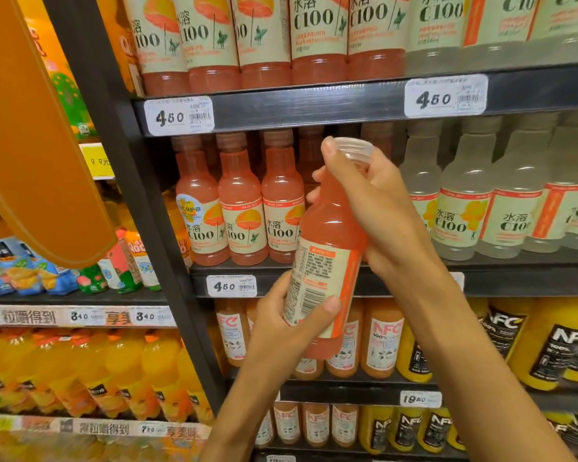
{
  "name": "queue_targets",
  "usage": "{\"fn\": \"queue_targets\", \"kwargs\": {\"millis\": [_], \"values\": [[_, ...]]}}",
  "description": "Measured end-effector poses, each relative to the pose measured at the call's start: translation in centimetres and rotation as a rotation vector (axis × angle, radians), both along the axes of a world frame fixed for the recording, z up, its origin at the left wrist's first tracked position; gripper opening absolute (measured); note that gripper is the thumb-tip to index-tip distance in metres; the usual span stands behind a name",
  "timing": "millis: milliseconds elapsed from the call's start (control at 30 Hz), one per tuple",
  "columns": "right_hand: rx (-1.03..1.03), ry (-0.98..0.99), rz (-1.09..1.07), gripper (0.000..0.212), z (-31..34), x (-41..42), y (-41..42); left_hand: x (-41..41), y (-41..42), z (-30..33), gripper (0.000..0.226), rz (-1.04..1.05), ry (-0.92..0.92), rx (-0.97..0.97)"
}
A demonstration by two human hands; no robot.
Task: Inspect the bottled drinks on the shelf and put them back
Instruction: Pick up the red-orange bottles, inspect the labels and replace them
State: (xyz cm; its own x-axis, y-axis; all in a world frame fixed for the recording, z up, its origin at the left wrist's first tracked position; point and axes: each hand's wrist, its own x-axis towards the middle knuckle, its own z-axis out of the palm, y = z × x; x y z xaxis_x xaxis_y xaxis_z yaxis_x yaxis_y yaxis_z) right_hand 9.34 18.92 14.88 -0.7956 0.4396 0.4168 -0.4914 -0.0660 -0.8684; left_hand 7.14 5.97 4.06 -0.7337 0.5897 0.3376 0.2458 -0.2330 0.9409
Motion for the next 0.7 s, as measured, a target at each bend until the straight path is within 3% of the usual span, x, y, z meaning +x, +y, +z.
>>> {"fn": "queue_targets", "kwargs": {"millis": [67, 133, 233, 300, 367, 533, 633, 700], "values": [[0.027, 0.006, 0.093, 0.027, 0.4, 0.2, 0.8, 0.1, -0.5, 0.1, 0.074, -0.068, -0.151, 0.056], [0.060, -0.004, 0.203, 0.023, 0.8, 0.1, 1.5, 0.4, -0.9, 0.5, 0.086, -0.276, -0.321, 0.165], [-0.138, 0.005, 0.439, 0.016, 0.7, -0.6, 1.3, 1.3, -0.7, 0.8, 0.077, -0.568, -0.467, 0.280], [-0.232, 0.025, 0.530, 0.013, 0.5, -0.9, 0.9, 1.5, -0.3, 0.5, 0.075, -0.632, -0.518, 0.262], [-0.204, 0.045, 0.498, 0.010, 0.2, -0.9, 0.9, 1.1, -0.2, -0.1, 0.068, -0.550, -0.438, 0.201], [0.030, -0.021, 0.134, 0.022, 0.0, -0.6, 1.0, 0.0, -0.1, -0.1, 0.048, -0.203, -0.267, 0.044], [0.045, -0.087, 0.108, 0.021, 0.3, -0.8, 0.9, 0.5, 0.8, -0.2, 0.051, -0.120, -0.305, 0.040], [0.027, -0.134, 0.172, 0.022, 0.6, -0.8, 1.5, 0.7, 0.7, -0.1, 0.067, -0.221, -0.426, 0.115]]}}
